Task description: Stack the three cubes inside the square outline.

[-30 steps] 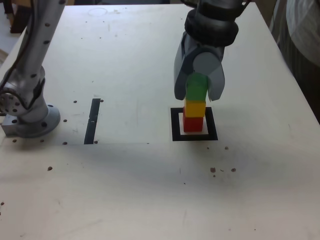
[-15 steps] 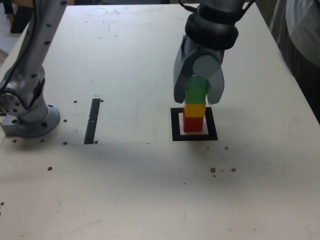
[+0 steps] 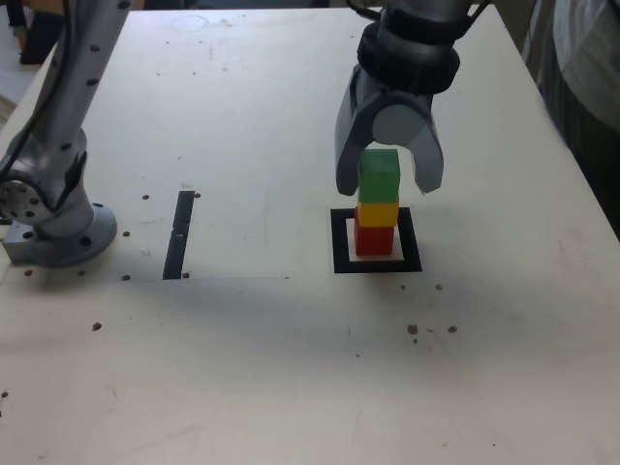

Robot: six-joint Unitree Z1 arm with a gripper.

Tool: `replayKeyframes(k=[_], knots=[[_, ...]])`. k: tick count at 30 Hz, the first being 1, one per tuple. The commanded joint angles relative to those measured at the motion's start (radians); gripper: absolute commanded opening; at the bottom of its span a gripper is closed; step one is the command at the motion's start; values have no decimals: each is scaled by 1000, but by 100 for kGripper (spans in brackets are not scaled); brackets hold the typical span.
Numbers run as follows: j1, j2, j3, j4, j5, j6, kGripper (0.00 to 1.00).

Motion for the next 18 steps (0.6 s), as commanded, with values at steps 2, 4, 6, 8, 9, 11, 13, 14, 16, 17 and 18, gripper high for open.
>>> replayKeyframes(k=[2,4,6,8,9,11,13,14,16,17,18], knots=[[1,-39,0,14,10,1,99],[1,-69,3,20,18,1,99],[1,-114,10,27,27,1,99],[1,-159,18,32,31,2,99],[1,-184,24,34,32,4,99],[1,-233,38,36,32,9,99],[1,-284,59,38,31,17,100],[1,-311,74,38,30,21,100],[1,-365,112,39,27,29,100],[1,-392,135,39,26,32,100],[1,-419,161,39,25,36,100]])
